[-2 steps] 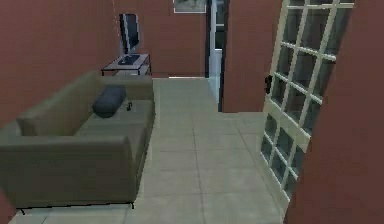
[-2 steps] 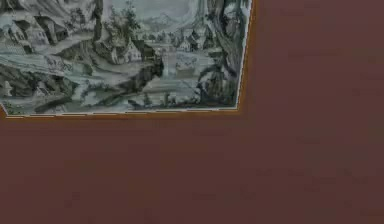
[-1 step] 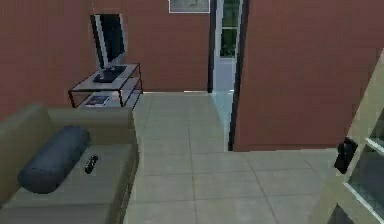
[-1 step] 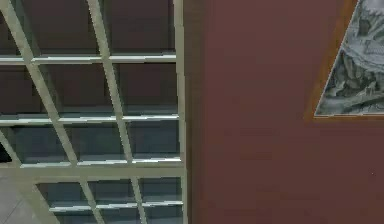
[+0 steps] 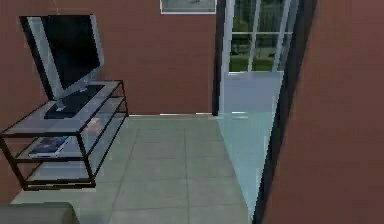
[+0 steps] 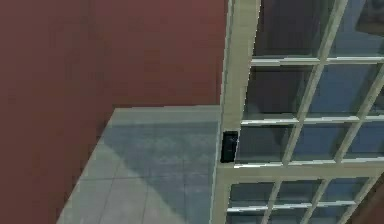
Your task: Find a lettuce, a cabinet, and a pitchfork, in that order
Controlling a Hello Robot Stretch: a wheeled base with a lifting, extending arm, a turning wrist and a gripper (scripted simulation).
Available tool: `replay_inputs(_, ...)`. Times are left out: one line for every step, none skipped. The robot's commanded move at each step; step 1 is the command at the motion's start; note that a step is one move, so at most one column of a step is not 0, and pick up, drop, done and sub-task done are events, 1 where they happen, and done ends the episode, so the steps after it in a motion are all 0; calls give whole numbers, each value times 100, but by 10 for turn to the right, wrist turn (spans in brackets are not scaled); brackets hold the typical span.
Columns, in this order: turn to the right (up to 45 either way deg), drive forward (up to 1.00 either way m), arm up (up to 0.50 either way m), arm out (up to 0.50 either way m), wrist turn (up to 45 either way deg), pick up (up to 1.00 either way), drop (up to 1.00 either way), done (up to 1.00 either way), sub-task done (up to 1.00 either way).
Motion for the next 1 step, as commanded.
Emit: replay_inputs(0, 100, 0, 0, 0, 0, 0, 0, 0)
